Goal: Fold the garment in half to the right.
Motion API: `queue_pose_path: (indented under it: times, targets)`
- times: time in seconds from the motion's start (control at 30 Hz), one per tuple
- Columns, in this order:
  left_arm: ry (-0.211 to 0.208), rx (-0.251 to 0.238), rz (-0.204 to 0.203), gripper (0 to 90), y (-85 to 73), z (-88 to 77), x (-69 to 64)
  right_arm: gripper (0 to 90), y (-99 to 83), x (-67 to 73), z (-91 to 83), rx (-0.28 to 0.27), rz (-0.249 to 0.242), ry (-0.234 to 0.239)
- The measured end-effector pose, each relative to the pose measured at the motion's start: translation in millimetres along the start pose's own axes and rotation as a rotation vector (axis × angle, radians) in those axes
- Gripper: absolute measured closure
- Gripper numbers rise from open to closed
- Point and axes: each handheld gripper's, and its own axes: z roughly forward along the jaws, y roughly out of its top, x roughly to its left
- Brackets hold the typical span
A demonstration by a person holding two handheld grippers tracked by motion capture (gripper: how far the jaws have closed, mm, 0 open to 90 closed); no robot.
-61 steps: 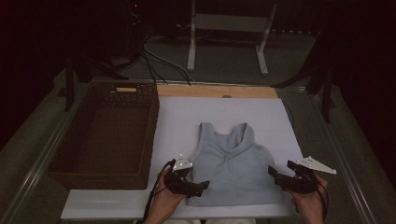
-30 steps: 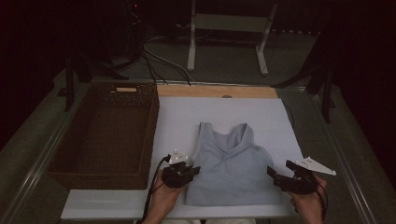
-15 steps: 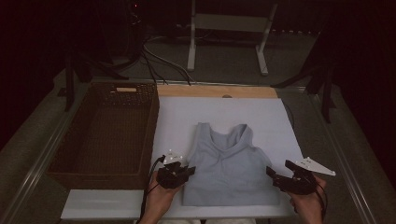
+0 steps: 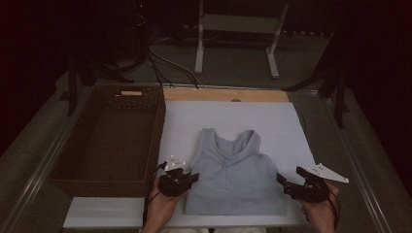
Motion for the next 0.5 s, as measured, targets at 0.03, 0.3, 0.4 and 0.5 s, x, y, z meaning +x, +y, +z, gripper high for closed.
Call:
queue_pose_path:
  times: [0.03, 0.3, 0.4, 0.5]
  targets:
    - [0.004, 0.001, -0.009, 84.9, 0.5, -2.4, 1.7, 14.6, 0.0, 0.1, 0.0, 0.000, -0.001, 0.000]
    - [0.032, 0.001, -0.023, 85.0, 1.2, -12.8, 4.4, 14.6, -0.2, 0.1, 0.2, 0.000, 0.000, 0.002]
    - [0.040, 0.005, -0.024, 85.0, 1.0, -14.5, 6.1, 14.6, -0.2, 0.3, 0.3, -0.001, -0.001, 0.002]
    - [0.046, 0.006, -0.022, 85.0, 1.3, -17.2, 7.0, 14.6, -0.2, 0.1, 0.3, -0.002, 0.001, 0.002]
